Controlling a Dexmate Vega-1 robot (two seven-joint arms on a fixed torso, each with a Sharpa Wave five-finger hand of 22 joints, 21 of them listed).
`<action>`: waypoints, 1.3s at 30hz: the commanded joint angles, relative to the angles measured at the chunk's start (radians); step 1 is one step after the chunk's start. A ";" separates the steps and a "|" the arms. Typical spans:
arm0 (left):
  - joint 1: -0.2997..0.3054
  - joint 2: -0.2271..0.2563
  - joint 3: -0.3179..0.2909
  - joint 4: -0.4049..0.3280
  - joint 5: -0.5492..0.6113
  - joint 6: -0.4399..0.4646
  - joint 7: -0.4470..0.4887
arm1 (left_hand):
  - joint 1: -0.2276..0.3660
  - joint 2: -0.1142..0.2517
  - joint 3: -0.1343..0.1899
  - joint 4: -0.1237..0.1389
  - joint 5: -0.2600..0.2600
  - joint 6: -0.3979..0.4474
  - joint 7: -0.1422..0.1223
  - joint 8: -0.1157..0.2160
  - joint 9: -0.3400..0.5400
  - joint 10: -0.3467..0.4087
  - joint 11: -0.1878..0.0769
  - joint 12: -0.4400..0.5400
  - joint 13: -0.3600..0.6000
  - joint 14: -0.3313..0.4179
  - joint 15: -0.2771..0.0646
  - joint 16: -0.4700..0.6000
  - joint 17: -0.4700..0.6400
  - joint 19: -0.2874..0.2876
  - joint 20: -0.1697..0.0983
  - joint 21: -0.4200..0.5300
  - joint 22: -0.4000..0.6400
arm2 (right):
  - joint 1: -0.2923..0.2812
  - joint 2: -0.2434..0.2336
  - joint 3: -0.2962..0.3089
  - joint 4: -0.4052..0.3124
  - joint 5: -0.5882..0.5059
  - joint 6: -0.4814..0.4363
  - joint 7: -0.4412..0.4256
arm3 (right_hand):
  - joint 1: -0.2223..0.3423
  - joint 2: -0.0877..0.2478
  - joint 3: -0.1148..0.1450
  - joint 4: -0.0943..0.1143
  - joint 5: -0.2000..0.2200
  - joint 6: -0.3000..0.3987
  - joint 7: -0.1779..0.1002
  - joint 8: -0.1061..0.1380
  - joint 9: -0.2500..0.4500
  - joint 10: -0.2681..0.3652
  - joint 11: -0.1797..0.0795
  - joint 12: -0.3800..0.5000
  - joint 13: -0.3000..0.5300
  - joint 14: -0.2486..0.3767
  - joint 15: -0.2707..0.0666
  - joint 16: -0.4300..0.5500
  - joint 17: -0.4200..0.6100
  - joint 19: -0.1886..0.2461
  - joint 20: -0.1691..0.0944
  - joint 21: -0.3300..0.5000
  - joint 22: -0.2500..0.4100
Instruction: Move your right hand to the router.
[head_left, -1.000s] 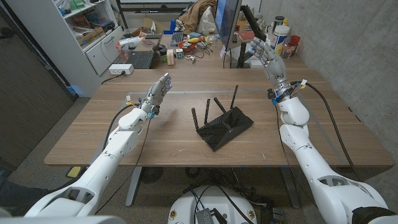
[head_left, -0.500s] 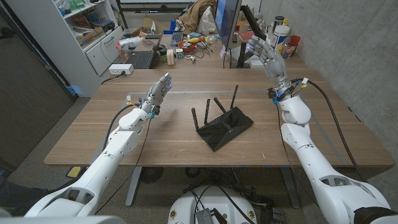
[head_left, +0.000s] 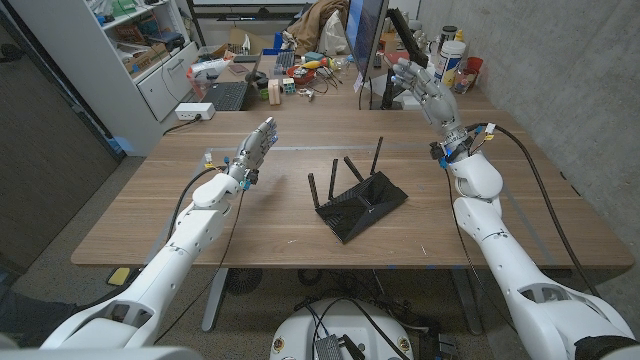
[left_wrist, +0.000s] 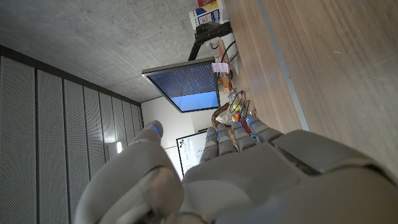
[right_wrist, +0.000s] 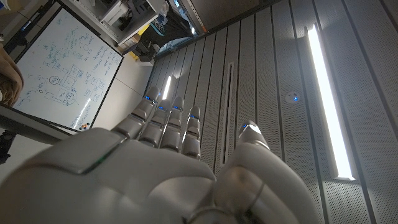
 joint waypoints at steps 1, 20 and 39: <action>0.002 -0.002 0.001 0.000 -0.001 -0.006 0.003 | 0.004 0.006 0.002 -0.002 -0.006 0.009 0.004 0.000 0.003 0.003 -0.001 -0.001 0.002 0.007 -0.001 0.001 0.003 -0.003 0.006 -0.001 0.006 | -0.008 -0.016 -0.008 -0.031 -0.045 0.023 0.001 | -0.003 0.000 -0.003 -0.001 0.007 0.004 -0.005 0.001 0.006 0.006 -0.007 0.001 0.003 0.009 -0.019 0.000 0.002 0.008 -0.020 -0.003 0.001; 0.000 0.000 0.003 -0.002 0.003 -0.002 0.009 | 0.005 0.008 0.000 -0.003 -0.010 0.010 0.003 -0.001 0.003 0.004 -0.002 -0.001 0.003 0.007 -0.002 0.001 0.003 -0.002 0.007 -0.002 0.006 | 0.008 -0.034 -0.027 -0.022 -0.163 0.094 -0.043 | -0.003 0.001 -0.004 -0.002 0.008 0.003 -0.009 -0.001 0.006 0.006 -0.004 -0.001 0.002 0.013 -0.021 -0.001 0.001 0.008 -0.018 -0.013 0.002; 0.007 0.004 0.004 -0.018 0.006 0.003 0.016 | 0.005 0.009 -0.001 -0.004 -0.013 0.012 0.003 -0.001 0.003 0.003 -0.001 -0.002 0.003 0.008 -0.002 0.002 0.003 -0.001 0.006 -0.003 0.006 | -0.003 -0.050 0.007 -0.037 -0.381 0.166 -0.149 | -0.004 0.002 -0.005 -0.003 0.010 0.007 -0.014 -0.003 0.006 0.013 -0.012 -0.001 0.002 0.017 -0.024 -0.003 0.001 0.010 -0.019 -0.026 0.002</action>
